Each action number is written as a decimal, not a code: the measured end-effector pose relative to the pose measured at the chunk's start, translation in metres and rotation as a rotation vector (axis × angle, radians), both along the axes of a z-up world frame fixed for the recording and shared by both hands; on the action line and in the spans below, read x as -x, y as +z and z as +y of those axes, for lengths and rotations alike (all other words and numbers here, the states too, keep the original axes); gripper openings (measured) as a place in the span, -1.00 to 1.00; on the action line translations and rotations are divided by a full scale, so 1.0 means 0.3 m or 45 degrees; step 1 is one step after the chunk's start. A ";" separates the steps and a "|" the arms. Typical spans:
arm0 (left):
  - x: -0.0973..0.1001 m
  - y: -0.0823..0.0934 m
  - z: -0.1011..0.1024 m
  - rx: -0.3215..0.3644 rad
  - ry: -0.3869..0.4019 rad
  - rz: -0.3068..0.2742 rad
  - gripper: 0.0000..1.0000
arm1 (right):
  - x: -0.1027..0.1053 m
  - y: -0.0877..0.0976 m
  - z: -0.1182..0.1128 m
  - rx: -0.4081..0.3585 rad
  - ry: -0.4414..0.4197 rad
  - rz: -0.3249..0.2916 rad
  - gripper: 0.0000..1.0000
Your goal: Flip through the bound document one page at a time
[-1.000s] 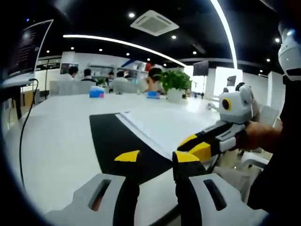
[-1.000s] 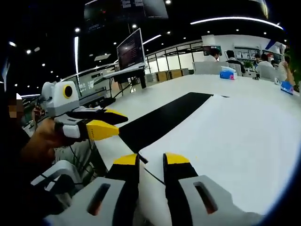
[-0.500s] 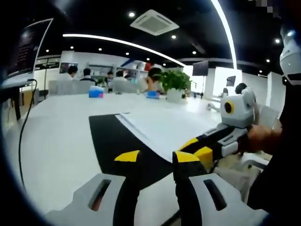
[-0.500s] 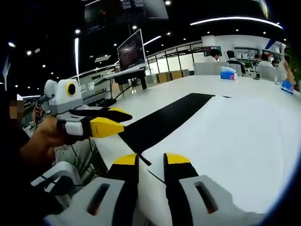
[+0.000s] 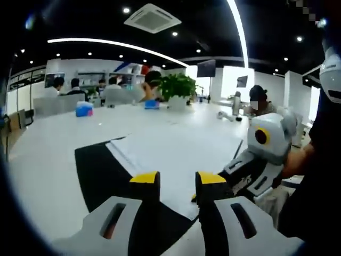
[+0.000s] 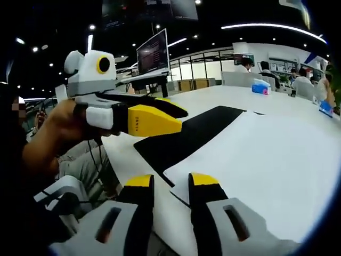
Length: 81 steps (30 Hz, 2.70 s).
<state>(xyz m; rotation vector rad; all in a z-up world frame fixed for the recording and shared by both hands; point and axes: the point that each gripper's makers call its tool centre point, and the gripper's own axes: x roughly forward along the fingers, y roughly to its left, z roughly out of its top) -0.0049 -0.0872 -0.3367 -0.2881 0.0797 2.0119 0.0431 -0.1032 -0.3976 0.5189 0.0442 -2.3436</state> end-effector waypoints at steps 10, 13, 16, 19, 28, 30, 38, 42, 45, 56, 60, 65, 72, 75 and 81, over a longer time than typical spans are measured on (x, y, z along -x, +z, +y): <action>0.037 -0.030 0.132 0.077 -0.153 -0.019 -0.45 | 0.013 -0.013 0.004 -0.122 -0.040 0.083 -0.50; 0.053 -0.075 0.158 0.135 -0.182 -0.040 -0.44 | 0.013 -0.010 0.005 -0.085 -0.054 0.067 -0.50; 0.068 -0.115 0.179 0.190 -0.210 -0.059 -0.43 | 0.003 -0.004 -0.007 -0.006 -0.042 0.014 -0.45; 0.085 -0.140 0.199 0.215 -0.229 -0.067 -0.43 | 0.013 -0.007 -0.002 -0.049 -0.036 0.021 -0.48; 0.128 -0.131 0.253 0.234 -0.268 -0.084 -0.43 | 0.011 -0.004 -0.008 -0.052 -0.020 -0.004 -0.42; 0.128 -0.122 0.264 0.232 -0.277 -0.078 -0.43 | 0.010 -0.003 -0.014 -0.027 -0.017 -0.015 -0.42; 0.145 -0.227 0.250 0.401 -0.275 -0.120 -0.42 | 0.001 -0.001 -0.036 0.004 0.001 -0.021 -0.40; 0.129 -0.205 0.260 0.348 -0.298 -0.066 -0.44 | -0.013 0.006 -0.047 0.059 0.022 -0.032 -0.26; 0.108 -0.200 0.261 0.332 -0.307 -0.037 -0.44 | -0.026 0.011 -0.052 0.073 0.078 -0.044 -0.18; 0.086 -0.185 0.267 0.306 -0.305 -0.011 -0.44 | -0.098 0.183 0.090 0.131 0.241 0.207 -0.51; 0.105 -0.189 0.262 0.320 -0.310 -0.010 -0.45 | -0.075 0.249 0.252 0.295 0.138 0.196 -0.67; 0.117 -0.190 0.254 0.304 -0.329 -0.023 -0.47 | -0.005 0.200 0.471 0.118 -0.038 0.164 -0.68; 0.129 -0.194 0.249 0.309 -0.335 -0.027 -0.49 | 0.022 0.117 0.565 0.005 -0.062 0.069 -0.93; 0.139 -0.197 0.251 0.301 -0.337 -0.027 -0.49 | 0.035 0.098 0.575 -0.025 -0.068 0.072 -0.95; 0.152 -0.203 0.254 0.300 -0.335 -0.030 -0.49 | 0.031 0.031 0.555 -0.115 -0.034 0.029 -0.95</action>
